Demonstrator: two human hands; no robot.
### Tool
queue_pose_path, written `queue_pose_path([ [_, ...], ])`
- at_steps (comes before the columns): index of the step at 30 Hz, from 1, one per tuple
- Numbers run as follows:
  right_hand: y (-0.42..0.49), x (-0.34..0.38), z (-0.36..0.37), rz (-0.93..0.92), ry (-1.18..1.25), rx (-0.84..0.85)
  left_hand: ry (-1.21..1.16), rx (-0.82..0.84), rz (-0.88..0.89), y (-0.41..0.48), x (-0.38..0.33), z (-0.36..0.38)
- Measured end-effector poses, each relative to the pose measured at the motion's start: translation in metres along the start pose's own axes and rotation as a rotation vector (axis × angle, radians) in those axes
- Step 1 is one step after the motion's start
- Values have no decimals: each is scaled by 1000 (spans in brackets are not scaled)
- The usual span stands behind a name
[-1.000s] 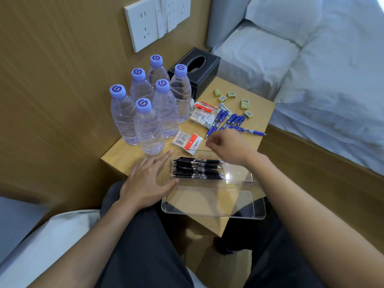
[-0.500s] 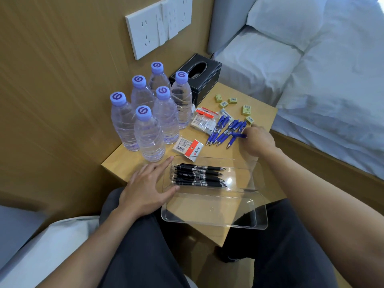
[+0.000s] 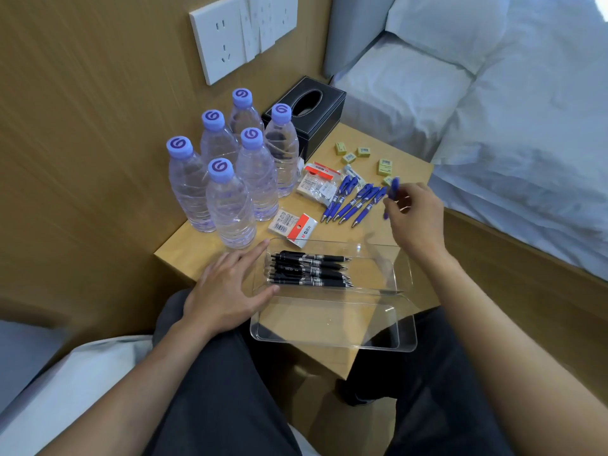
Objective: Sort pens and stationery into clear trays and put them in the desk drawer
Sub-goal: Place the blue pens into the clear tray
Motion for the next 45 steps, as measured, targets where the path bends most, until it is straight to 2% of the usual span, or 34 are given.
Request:
queue_pose_path([
  [2, -21, 3, -16, 143, 232, -86, -1, -1, -1, 0, 0, 1],
  [6, -70, -7, -9, 499, 741, -150, 3, -4, -2, 0, 0, 1],
  [8, -89, -10, 1, 612, 865, -149, 1, -6, -3, -1, 0, 2],
  [12, -104, -14, 18, 706, 969, -57, -5, -10, 0, -3, 0, 2],
  [19, -100, -18, 22, 663, 822, 209, 7, -13, 5, -3, 0, 1],
  [24, -84, -13, 13, 211, 120, 305, 5, -9, 7, -2, 0, 2],
  [29, -80, -7, 19, -53, -207, 421, 5, -9, 8, -2, 1, 2],
  [35, -78, -2, 31, -133, -274, 452, 4, -7, 6, -1, 1, 2],
  [42, -31, -5, 27, -125, -148, 259, -3, -4, -1, 0, 1, 3],
  [45, 6, -5, 42, -149, -214, 323, -8, 4, -1, 0, 1, 3],
])
Point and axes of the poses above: each hand's wrist, its own y-axis towards the middle knuckle, its own z-axis out of the palm, x = y × z, the point moved 8 cm from there along y, towards the middle knuckle, and after that the axes turned 5 degrees about -z, right-handed, at the moved point
